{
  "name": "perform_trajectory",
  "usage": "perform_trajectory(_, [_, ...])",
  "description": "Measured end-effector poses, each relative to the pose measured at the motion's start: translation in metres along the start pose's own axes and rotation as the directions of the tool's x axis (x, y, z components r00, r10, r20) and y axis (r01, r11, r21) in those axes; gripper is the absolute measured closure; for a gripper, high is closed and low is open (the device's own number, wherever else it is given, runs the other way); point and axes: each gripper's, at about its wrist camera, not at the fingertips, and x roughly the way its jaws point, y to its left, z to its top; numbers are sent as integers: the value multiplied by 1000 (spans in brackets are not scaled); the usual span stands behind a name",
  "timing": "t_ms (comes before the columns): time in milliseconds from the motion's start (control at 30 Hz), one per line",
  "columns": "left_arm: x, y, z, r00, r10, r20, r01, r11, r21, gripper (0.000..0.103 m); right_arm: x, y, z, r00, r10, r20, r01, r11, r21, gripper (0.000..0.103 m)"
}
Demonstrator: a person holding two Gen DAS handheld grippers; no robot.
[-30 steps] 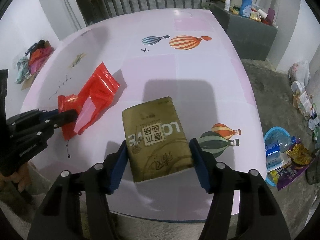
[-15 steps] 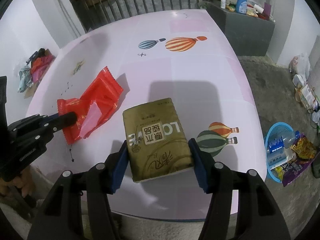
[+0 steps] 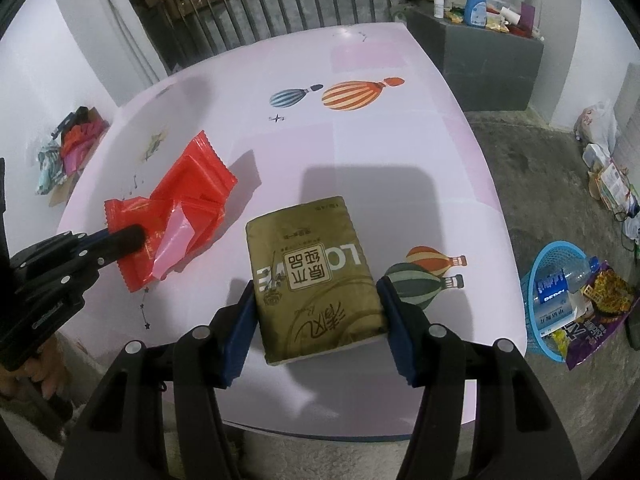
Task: Collect trash
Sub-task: 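Lift the red wrapper in the left tool while the right tool lifts the gold packet, then carry the red wrapper and gold packet to the blue wastebasket and open both tools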
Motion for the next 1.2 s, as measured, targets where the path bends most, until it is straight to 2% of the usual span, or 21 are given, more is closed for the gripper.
perform_trajectory(833, [-15,-6,7,999,19,42,-21,999,40,96,-15,-2,0,999,1,40,-1,1000,1,46])
perform_trajectory(1033, [-19,-21,18,998,-7,59,2,996,85,96,-34,-16,2,995,-3,97,0,999,33,46])
perform_trajectory(1200, [-21,-50,46,993,-81,88,65,983,172,96,-74,-61,-1,979,-49,197,19,988,151,46])
